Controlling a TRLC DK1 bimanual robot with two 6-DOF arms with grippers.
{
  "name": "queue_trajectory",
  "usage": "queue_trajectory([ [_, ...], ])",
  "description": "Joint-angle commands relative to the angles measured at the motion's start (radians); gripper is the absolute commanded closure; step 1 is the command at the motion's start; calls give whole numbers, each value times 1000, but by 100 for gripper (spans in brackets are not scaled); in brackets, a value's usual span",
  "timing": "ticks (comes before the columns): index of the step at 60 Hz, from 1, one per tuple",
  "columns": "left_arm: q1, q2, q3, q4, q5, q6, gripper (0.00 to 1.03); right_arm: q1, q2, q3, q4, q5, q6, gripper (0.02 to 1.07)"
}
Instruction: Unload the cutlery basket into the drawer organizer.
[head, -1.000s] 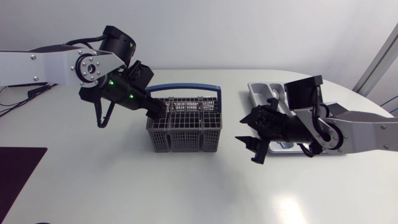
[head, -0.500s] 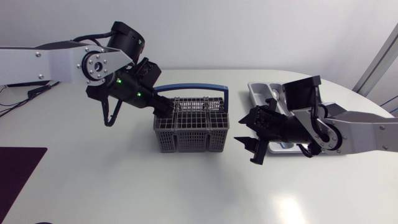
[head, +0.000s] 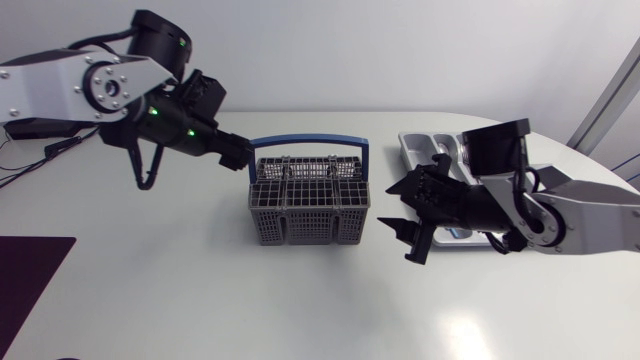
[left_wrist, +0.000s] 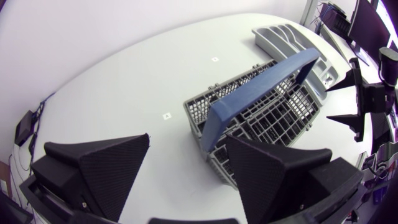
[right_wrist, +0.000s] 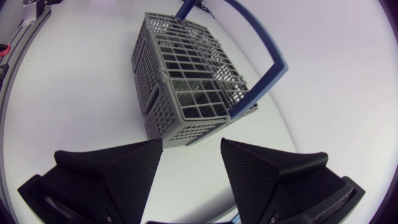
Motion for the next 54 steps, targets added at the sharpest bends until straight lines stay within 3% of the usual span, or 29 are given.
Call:
queue_trajectory([
  [1, 23, -85, -55, 4, -6, 34, 4, -7, -81, -44, -5, 7, 45, 33],
  [4, 32, -114, -79, 4, -6, 46, 4, -15, -132, -59, -17, 9, 63, 29],
  [10, 53, -182, -131, 16, -20, 71, 4, -36, -225, -82, -48, 7, 80, 6],
  [29, 87, -366, -259, 47, -52, 97, 4, -99, -491, -174, -120, 5, 149, 6],
  [37, 135, -444, -309, 74, -66, 89, 5, -143, -584, -197, -144, 9, 224, 6],
  [54, 188, -657, -503, 234, -69, 82, 5, -197, -753, -260, -151, 12, 318, 6],
])
